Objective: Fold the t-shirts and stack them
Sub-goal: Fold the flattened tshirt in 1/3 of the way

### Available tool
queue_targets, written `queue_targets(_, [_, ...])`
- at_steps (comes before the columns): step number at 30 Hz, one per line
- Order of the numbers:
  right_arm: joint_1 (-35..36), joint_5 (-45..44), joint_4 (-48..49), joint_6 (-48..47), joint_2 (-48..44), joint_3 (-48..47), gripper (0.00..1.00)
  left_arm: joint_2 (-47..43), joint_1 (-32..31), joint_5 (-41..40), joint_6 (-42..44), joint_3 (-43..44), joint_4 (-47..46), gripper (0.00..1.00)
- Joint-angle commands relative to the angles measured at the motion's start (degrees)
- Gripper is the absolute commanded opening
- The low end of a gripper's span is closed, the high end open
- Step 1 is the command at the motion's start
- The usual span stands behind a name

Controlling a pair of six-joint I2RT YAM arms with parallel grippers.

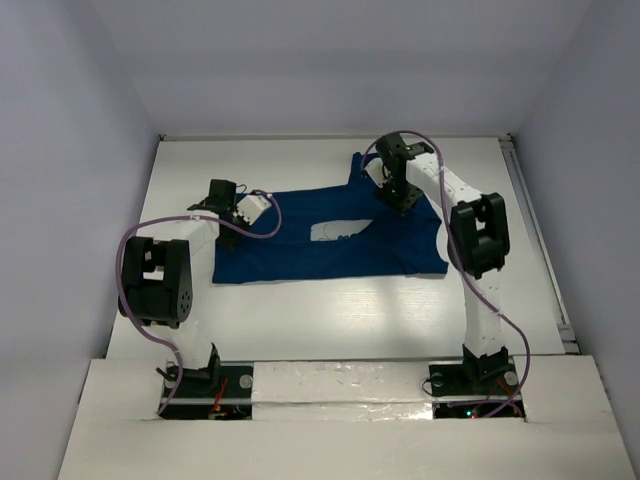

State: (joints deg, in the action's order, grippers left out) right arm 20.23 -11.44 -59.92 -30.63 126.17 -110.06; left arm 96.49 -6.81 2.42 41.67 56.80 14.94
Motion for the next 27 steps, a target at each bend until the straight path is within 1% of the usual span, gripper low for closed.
queue_targets(1, [-0.3,-0.2,0.6,-0.2,1.3,-0.9,0.50,-2.7,-0.2,1.5,-0.8,0.3,1.8,0.16])
queue_targets(7, [-0.3,-0.3,0.5,-0.9,3.5,-1.6,0.49,-2.4,-0.2,1.5,-0.8,1.0,2.4,0.16])
queue_targets(10, [-0.3,-0.8,0.7,-1.2,3.9,-2.0,0.47,-2.4,-0.2,1.5,-0.8,1.3,2.6,0.16])
queue_targets(12, [-0.3,-0.9,0.8,-1.1,4.0,-2.2,0.37,-2.1,-0.2,1.5,-0.8,1.5,2.6,0.16])
queue_targets(14, [-0.3,-0.6,0.5,-1.2,3.9,-2.4,0.32,-1.9,-0.2,1.6,-0.8,1.6,2.7,0.16])
queue_targets(15, [-0.3,-0.4,0.5,-1.3,3.9,-2.5,0.26,-1.8,-0.2,1.6,-0.7,1.7,2.8,0.16])
queue_targets(20, [-0.3,0.9,0.7,-1.4,3.9,-3.1,0.06,-1.7,-0.2,1.9,-0.9,1.5,2.8,0.16])
queue_targets(21, [-0.3,1.1,0.8,-1.4,3.9,-3.1,0.00,-1.9,-0.2,1.9,-0.8,1.5,2.9,0.16])
queue_targets(24, [-0.3,0.6,1.2,-1.3,3.6,-3.4,0.00,-2.1,-0.2,1.7,-0.8,1.4,2.9,0.16])
queue_targets(25, [-0.3,0.1,1.3,-0.7,3.5,-3.6,0.02,-2.1,-0.2,1.7,-0.6,1.4,3.1,0.16])
queue_targets(27, [-0.3,-0.4,1.8,0.2,2.3,-3.9,0.19,-2.4,-0.2,1.6,-0.6,1.3,3.1,0.16])
